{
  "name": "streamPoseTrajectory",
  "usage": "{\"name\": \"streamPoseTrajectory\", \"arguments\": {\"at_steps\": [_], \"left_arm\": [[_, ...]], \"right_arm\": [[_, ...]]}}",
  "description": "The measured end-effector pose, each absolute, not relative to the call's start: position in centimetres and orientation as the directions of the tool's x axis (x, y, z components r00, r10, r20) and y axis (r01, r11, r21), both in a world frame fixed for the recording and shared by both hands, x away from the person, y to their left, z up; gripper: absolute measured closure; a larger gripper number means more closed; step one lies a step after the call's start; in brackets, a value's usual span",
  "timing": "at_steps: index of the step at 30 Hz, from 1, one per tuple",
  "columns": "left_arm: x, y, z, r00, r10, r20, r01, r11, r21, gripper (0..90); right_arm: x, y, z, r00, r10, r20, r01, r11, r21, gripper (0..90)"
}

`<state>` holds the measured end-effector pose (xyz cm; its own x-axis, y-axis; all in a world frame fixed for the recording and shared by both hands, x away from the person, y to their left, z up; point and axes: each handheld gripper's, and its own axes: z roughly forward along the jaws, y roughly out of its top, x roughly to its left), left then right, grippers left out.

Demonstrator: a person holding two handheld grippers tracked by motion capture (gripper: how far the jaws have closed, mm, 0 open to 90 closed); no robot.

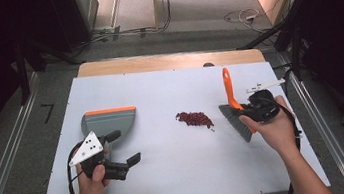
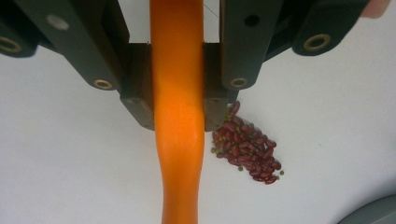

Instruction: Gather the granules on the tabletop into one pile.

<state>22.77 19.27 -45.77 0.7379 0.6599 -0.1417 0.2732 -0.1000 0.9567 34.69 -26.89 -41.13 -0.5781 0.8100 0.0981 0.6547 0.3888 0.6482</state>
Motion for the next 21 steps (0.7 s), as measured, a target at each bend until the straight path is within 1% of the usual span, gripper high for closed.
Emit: {"name": "streamPoseTrajectory", "arguments": {"at_steps": [3,11,16,21], "left_arm": [[22.8,19.3,-45.8,0.736,0.662,-0.14,0.272,-0.1,0.957,0.3],[22.7,19.6,-45.7,0.732,0.668,-0.133,0.268,-0.102,0.958,0.3],[22.7,20.0,-45.8,0.722,0.683,-0.112,0.26,-0.117,0.959,0.3],[22.6,20.5,-45.9,0.712,0.692,-0.117,0.263,-0.108,0.959,0.3]], "right_arm": [[34.2,-28.0,-41.6,-0.57,0.813,0.119,0.663,0.369,0.651,68.8],[33.3,-31.6,-42.6,-0.545,0.807,0.226,0.689,0.278,0.67,68.8],[32.6,-33.1,-43.2,-0.545,0.799,0.256,0.69,0.253,0.679,68.8],[32.0,-33.8,-43.5,-0.555,0.789,0.264,0.681,0.249,0.689,68.7]]}}
